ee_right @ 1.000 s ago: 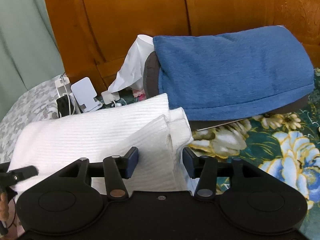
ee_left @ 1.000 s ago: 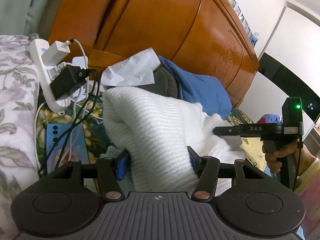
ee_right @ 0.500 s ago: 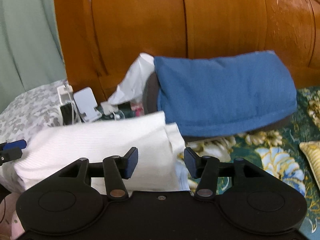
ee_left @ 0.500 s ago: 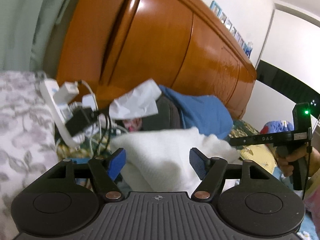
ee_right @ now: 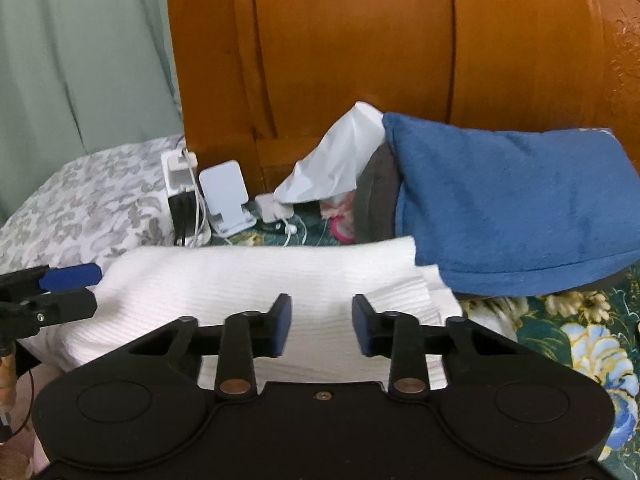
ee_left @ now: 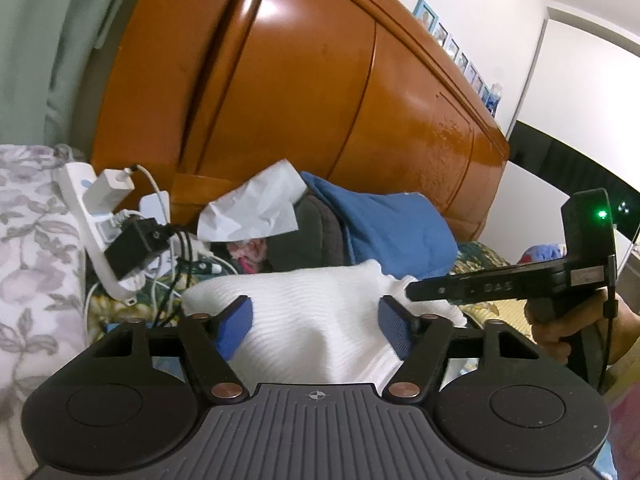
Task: Fold clothes
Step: 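Lower the sweater bundle beside the blue pillow and open both grippers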
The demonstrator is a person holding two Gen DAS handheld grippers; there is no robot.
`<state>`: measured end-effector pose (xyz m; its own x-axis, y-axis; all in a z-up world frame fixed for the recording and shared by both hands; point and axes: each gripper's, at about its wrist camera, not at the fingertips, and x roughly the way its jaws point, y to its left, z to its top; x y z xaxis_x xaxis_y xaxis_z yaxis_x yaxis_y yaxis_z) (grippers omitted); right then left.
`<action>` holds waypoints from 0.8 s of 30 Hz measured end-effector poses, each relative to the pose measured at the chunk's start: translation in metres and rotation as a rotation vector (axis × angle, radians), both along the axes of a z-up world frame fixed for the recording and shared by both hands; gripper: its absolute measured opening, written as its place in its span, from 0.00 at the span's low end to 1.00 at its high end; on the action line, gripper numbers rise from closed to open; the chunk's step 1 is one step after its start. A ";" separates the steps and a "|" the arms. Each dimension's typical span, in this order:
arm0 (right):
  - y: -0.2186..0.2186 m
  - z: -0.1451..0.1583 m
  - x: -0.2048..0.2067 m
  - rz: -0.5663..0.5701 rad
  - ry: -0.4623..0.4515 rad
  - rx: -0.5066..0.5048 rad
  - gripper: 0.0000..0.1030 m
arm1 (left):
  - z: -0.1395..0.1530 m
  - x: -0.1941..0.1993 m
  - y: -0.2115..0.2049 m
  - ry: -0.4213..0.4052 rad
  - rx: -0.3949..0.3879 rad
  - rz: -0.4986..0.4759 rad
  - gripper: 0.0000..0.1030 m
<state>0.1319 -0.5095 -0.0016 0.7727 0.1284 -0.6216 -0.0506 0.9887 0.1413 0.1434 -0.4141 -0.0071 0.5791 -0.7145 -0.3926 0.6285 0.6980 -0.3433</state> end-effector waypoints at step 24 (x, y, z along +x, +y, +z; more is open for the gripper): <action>-0.009 -0.037 0.001 -0.033 0.147 -0.064 0.06 | -0.034 0.011 -0.008 0.081 0.077 -0.018 0.40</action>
